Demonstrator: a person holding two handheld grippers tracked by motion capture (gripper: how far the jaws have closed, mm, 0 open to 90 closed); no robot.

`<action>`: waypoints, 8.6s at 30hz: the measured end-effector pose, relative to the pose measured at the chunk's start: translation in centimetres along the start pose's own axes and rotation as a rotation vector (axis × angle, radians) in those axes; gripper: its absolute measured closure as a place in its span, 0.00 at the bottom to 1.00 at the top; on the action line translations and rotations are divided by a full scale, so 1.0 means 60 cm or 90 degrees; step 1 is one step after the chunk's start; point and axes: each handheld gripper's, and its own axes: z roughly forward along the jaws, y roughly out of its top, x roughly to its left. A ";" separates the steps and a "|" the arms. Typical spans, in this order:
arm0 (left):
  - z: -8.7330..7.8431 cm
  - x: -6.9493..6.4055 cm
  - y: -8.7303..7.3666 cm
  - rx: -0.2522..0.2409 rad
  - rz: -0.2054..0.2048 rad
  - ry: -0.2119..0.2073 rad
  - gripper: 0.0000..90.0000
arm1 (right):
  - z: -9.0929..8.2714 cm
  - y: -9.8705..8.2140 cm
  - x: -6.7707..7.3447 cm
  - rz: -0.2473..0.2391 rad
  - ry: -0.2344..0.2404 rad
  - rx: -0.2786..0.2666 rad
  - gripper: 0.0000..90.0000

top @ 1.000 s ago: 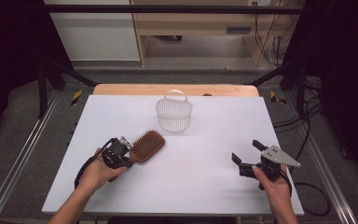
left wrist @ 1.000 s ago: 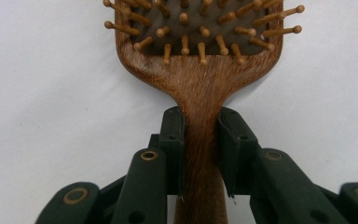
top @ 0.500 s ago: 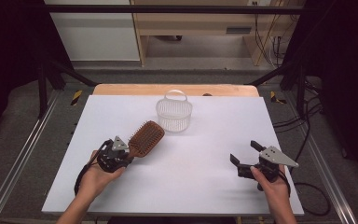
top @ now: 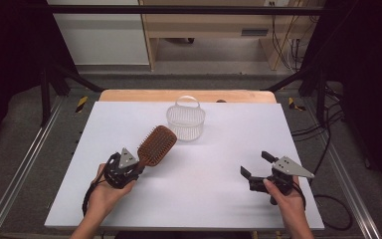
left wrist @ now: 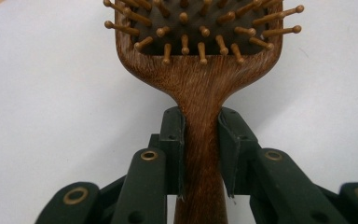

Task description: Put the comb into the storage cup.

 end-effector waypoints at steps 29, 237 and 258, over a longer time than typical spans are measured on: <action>0.000 -0.099 0.057 -0.082 0.068 -0.015 0.81 | 0.136 0.068 0.121 0.076 0.182 0.075 0.08; -0.099 0.076 -0.109 -0.387 -0.216 0.147 0.04 | 0.163 0.201 0.048 0.286 0.080 -0.075 0.61; -0.096 0.071 -0.108 -0.385 -0.207 0.135 0.04 | 0.163 0.222 0.053 0.277 0.086 -0.087 0.61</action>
